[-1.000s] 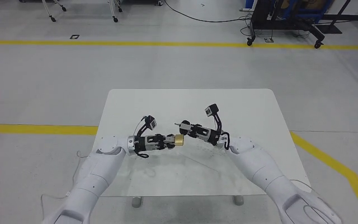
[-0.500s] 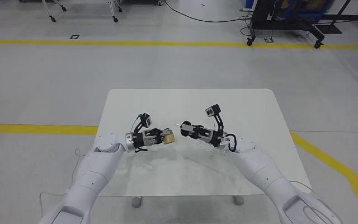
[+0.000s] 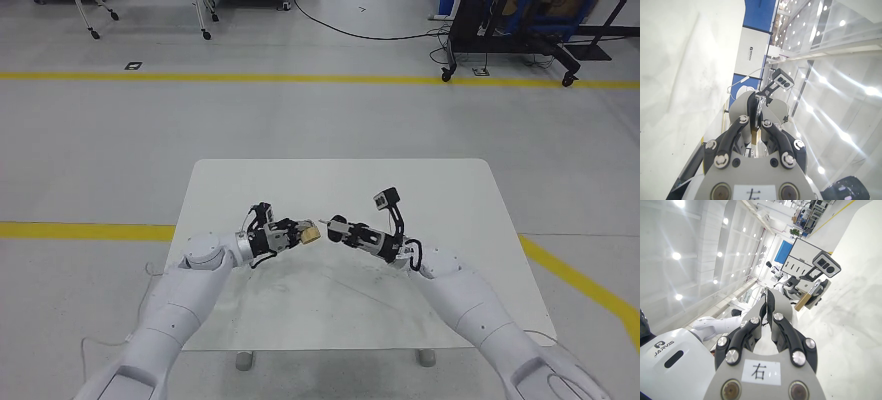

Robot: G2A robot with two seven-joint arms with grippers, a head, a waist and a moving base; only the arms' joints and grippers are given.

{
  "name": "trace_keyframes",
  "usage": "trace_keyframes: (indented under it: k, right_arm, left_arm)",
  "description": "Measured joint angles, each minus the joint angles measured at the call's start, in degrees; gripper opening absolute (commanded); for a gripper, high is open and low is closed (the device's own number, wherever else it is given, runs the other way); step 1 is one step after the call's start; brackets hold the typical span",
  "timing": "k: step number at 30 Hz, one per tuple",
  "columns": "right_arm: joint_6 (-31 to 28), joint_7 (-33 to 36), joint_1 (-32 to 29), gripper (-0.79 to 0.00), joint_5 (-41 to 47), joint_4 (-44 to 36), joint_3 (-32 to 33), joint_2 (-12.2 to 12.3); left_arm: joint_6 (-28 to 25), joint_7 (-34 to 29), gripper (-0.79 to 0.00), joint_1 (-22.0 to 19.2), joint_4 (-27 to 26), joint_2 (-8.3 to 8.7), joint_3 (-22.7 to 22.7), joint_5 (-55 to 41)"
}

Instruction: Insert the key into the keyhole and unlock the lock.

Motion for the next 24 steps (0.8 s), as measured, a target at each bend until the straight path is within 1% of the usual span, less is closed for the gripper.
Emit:
trace_keyframes:
  k: [2, 4, 6, 8, 9, 12, 17, 20, 24]
  right_arm:
    - [2.7, -2.4, -2.6, -0.785, -3.0, -3.6, 2.4, 1.2]
    - [6.1, -5.5, -6.7, -0.785, -6.9, -9.4, 5.9, 2.7]
    - [9.9, -7.9, -11.4, -0.785, -10.1, -16.7, 9.6, 4.1]
    - [11.2, -8.3, -13.5, -0.785, -10.8, -21.0, 10.8, 4.4]
    - [11.0, -8.2, -13.1, -0.785, -10.7, -21.2, 10.7, 4.4]
    - [10.7, -8.1, -12.4, -0.785, -10.6, -18.6, 10.4, 4.4]
    - [10.7, -8.1, -12.4, -0.785, -10.6, -18.6, 10.4, 4.4]
    - [11.0, -8.5, -12.5, -0.785, -10.8, -18.7, 10.4, 4.4]
    - [16.5, -15.6, -13.7, -0.785, -17.7, -21.7, 9.8, 4.2]
  left_arm:
    - [2.1, 1.3, -0.785, -1.7, 0.2, -0.55, 1.5, 1.3]
    - [3.7, 2.7, -0.785, -4.1, 0.9, -1.19, 3.2, 3.2]
    - [3.2, 5.6, -0.785, -6.1, 1.4, -1.50, 4.0, 6.1]
    - [3.1, 6.1, -0.785, -6.2, 1.5, -1.51, 4.1, 6.6]
    - [3.1, 5.7, -0.785, -6.1, 1.4, -1.50, 4.1, 6.2]
    - [3.1, 5.5, -0.785, -6.0, 1.4, -1.50, 4.0, 5.9]
    - [3.1, 5.5, -0.785, -6.0, 1.4, -1.50, 4.1, 6.0]
    - [2.4, 7.5, -0.785, -4.5, 0.6, -1.55, 4.3, 6.6]
    - [2.0, 12.7, -0.785, -3.8, -0.8, -1.77, 4.4, 8.5]
